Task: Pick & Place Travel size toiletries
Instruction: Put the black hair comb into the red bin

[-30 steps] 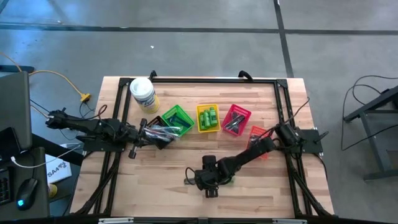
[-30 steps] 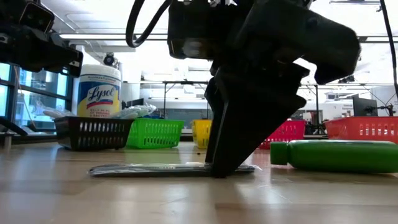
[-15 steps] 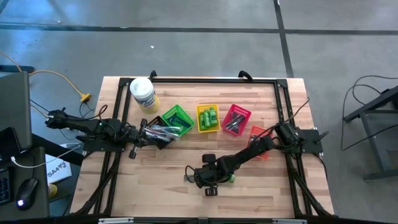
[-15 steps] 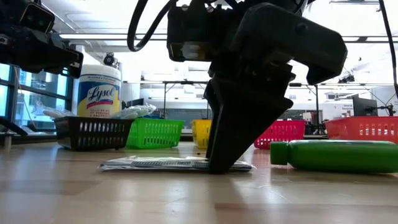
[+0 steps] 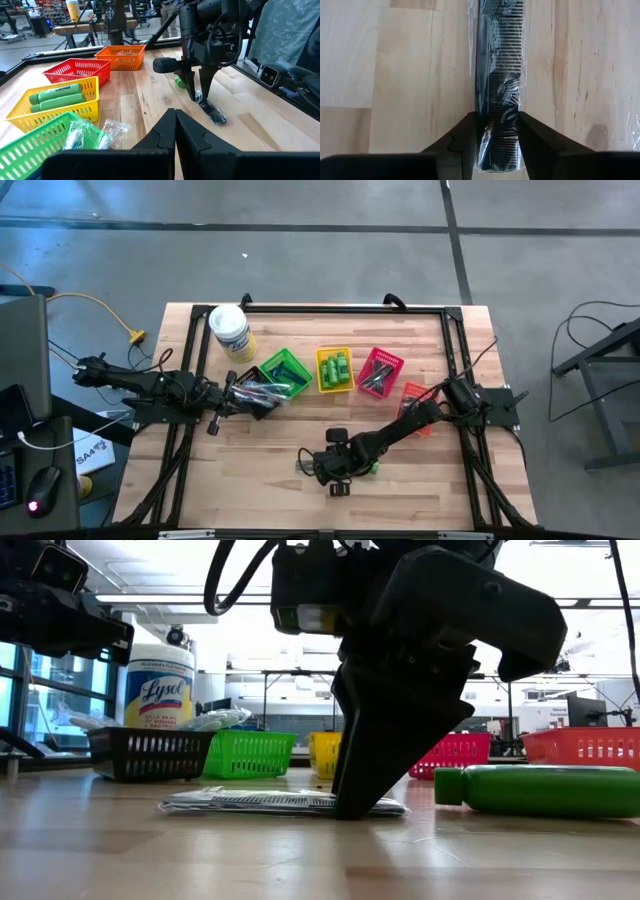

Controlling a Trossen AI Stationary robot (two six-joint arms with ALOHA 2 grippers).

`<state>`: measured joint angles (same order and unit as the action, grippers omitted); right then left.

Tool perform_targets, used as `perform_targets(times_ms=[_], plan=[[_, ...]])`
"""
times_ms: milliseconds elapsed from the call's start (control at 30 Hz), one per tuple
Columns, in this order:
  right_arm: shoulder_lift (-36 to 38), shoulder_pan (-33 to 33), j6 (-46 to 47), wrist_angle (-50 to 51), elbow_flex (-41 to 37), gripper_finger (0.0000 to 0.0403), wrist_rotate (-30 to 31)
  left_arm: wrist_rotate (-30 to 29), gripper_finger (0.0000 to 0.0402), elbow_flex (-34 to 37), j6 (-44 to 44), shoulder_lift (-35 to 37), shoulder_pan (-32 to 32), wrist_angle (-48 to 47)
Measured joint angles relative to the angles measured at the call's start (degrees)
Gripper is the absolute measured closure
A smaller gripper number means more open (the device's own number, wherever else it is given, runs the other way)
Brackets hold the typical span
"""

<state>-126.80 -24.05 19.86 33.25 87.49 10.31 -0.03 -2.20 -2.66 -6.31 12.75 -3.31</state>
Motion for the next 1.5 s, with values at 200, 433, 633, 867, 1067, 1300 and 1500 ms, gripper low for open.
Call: perform_targets(times_ms=[200,433,633,867,1067,1300,1500], plan=[[0.55,-0.20,-0.12,-0.35,-0.02,0.0282,3.10,-0.01,0.0402,0.00,0.00,0.02,0.01,0.00],[2.35,-0.52,-1.75,-1.20,-0.28,0.0282,5.65,0.00,0.0402,0.00,0.02,0.02,0.01,0.00],[3.42,-0.75,-1.75,-0.15,-0.35,0.0281,5.83,-0.01,0.0402,0.00,0.02,0.02,0.02,0.00],[4.00,-0.81,-1.75,-0.71,-0.21,0.0276,5.70,0.00,0.0402,0.02,0.04,0.02,0.02,0.00],[6.01,-1.09,-2.28,-0.15,-0.20,0.0282,5.84,0.00,0.0402,0.01,0.02,0.02,0.02,0.00],[11.37,-1.16,-3.29,1.58,-0.27,0.0273,6.91,0.00,0.0402,0.01,0.02,0.02,0.02,0.00],[17.33,-1.16,-3.84,3.11,-0.91,0.0277,8.48,0.00,0.0402,0.02,0.02,0.00,0.02,0.00]])
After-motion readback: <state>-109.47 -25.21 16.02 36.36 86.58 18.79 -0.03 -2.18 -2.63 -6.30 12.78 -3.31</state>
